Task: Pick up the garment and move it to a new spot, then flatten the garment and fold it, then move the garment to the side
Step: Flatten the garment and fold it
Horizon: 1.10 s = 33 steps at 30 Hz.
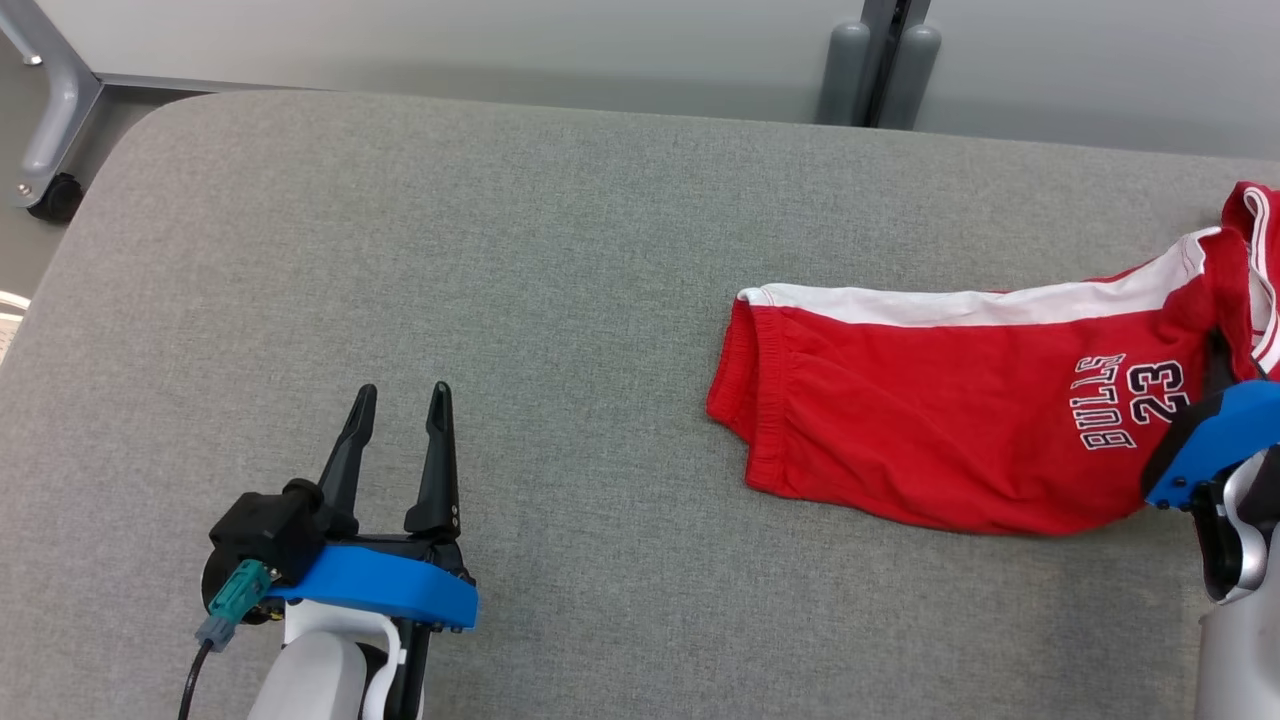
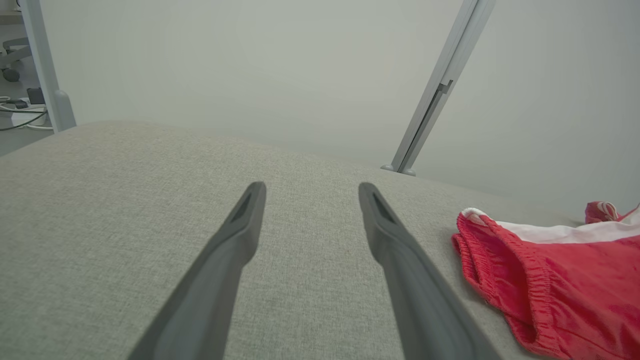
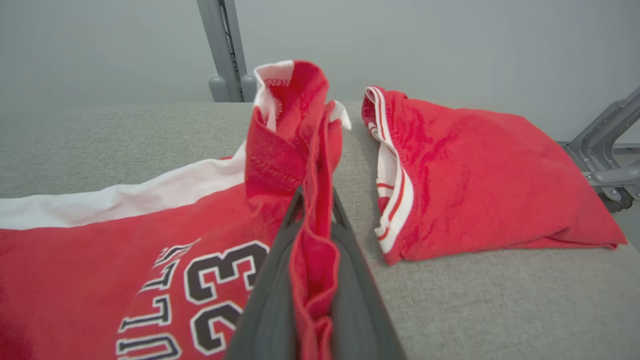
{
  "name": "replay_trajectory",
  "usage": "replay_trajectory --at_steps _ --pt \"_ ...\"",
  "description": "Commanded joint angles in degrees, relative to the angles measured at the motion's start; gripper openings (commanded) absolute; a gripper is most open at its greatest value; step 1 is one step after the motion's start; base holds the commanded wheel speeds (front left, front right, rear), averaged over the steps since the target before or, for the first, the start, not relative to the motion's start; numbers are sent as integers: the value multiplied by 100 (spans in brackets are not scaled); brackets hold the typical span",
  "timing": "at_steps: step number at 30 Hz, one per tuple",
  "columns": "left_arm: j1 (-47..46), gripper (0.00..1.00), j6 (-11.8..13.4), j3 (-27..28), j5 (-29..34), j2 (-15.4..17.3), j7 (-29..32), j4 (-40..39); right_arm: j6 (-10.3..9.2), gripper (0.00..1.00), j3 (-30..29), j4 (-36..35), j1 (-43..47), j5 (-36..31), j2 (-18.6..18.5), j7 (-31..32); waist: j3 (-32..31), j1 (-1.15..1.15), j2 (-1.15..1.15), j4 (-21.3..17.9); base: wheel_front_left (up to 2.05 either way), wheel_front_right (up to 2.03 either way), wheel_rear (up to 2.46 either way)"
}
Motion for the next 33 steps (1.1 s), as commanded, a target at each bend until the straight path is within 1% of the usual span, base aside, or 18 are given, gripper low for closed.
replay_trajectory --at_steps 1,5,8,14,18,26,33 --pt "28 100 -43 -12 10 -2 -22 17 -1 0 81 -114 60 -20 -24 43 -18 0 -1 6 0 0 0" --pt "5 100 -43 -112 -39 -14 -22 66 -1 0 462 -316 7 168 -24 207 -77 0 -1 47 0 0 0" --pt "5 100 -42 -181 -62 -19 -22 82 -1 0 897 -301 -64 528 -22 270 -127 0 -1 107 0 0 0" --pt "25 100 -43 -290 -140 -44 -22 106 0 0 1926 10 -80 1242 -25 195 -200 0 -1 250 0 0 0" --pt "55 100 -43 -295 -150 -47 -22 95 0 0 2472 330 -163 1513 -26 60 -210 0 -1 326 0 0 0" --pt "31 100 -43 -381 -181 -57 -22 93 0 0 3049 956 -481 1885 -25 -145 -166 0 -1 513 0 0 0" --pt "64 100 -43 -424 -191 -58 -22 88 0 0 3334 1467 -702 2030 -26 -149 -144 0 -1 613 0 0 0"
